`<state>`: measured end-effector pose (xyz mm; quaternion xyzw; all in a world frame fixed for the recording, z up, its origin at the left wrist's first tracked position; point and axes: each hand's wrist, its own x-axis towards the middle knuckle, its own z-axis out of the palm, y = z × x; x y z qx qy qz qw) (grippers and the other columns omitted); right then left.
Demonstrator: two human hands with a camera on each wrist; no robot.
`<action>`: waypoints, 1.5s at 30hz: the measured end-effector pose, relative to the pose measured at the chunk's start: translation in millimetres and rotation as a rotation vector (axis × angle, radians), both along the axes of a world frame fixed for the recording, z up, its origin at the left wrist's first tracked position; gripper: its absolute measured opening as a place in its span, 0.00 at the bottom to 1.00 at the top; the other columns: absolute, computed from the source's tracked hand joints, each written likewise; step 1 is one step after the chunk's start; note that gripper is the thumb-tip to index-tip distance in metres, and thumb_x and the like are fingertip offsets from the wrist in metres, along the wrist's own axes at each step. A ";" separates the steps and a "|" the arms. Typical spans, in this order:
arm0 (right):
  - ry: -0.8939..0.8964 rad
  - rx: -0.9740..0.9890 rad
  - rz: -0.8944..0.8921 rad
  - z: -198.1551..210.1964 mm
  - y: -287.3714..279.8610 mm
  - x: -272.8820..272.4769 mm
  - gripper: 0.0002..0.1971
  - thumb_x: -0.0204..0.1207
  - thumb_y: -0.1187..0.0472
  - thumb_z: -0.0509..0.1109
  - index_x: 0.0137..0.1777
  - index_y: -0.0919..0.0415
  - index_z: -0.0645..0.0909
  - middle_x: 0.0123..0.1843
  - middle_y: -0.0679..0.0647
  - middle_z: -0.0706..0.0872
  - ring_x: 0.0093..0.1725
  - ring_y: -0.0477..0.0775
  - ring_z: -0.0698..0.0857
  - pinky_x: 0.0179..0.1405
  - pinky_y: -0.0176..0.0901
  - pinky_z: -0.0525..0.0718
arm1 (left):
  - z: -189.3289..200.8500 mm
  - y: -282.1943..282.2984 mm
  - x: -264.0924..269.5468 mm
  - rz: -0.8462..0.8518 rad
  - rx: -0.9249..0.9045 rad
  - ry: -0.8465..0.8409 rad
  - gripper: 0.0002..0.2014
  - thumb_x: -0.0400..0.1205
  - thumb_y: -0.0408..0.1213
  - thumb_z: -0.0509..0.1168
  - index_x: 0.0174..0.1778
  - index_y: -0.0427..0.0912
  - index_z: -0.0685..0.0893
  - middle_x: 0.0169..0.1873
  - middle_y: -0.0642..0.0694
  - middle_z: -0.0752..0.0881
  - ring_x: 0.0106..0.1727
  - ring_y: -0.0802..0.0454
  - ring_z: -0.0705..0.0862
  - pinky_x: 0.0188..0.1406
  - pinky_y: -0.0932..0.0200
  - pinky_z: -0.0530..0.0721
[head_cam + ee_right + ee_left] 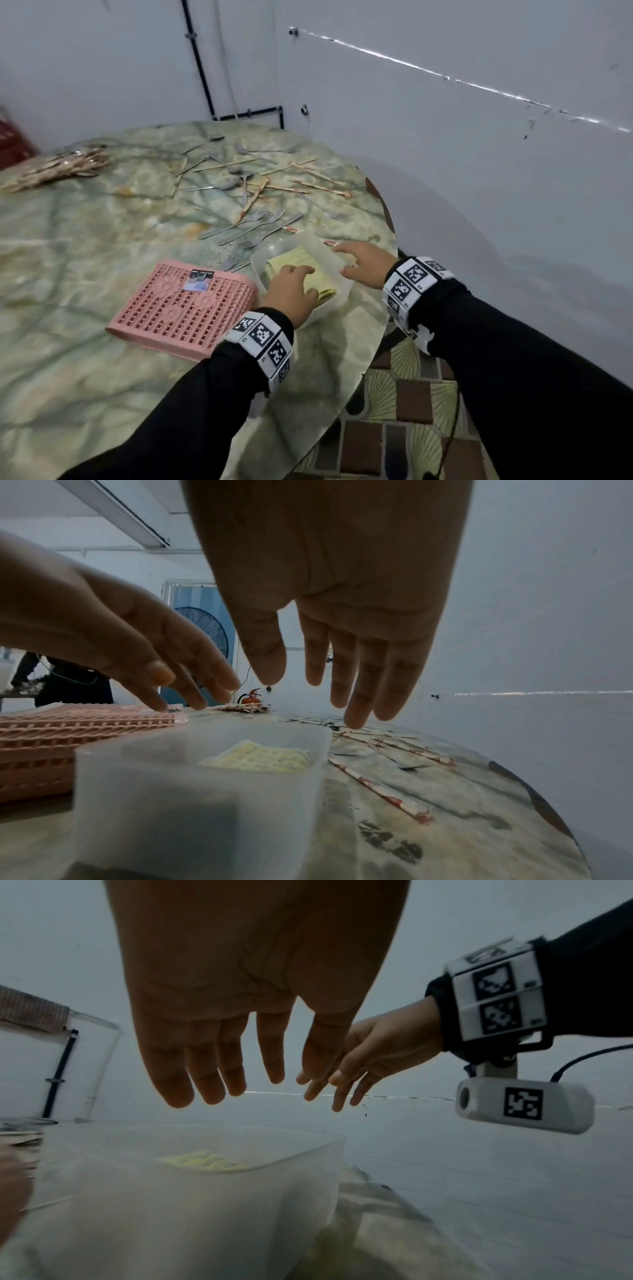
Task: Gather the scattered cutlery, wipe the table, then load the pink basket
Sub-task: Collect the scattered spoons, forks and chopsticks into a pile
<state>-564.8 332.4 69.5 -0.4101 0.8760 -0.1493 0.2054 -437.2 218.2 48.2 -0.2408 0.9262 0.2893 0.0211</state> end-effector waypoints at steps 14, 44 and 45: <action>-0.016 0.096 0.455 -20.7 43.0 -153.7 0.27 0.80 0.59 0.64 0.78 0.57 0.65 0.77 0.56 0.70 0.73 0.55 0.72 0.71 0.46 0.70 | 2.4 80.5 -142.9 0.474 0.086 0.061 0.21 0.81 0.36 0.62 0.72 0.40 0.74 0.68 0.39 0.78 0.67 0.44 0.76 0.64 0.54 0.72; 0.019 0.112 1.071 -43.8 -176.5 -256.9 0.24 0.79 0.64 0.62 0.76 0.59 0.68 0.74 0.57 0.72 0.71 0.55 0.73 0.65 0.40 0.68 | -47.7 -35.5 -255.0 1.197 0.190 -0.094 0.21 0.82 0.34 0.60 0.72 0.39 0.71 0.69 0.39 0.73 0.69 0.43 0.74 0.66 0.54 0.71; 0.023 0.108 1.102 -48.0 -184.2 -252.2 0.23 0.79 0.65 0.63 0.74 0.59 0.70 0.73 0.57 0.74 0.70 0.56 0.74 0.64 0.41 0.70 | -50.4 -35.4 -254.9 1.228 0.189 -0.104 0.20 0.82 0.34 0.60 0.71 0.39 0.71 0.69 0.38 0.74 0.68 0.43 0.75 0.66 0.54 0.71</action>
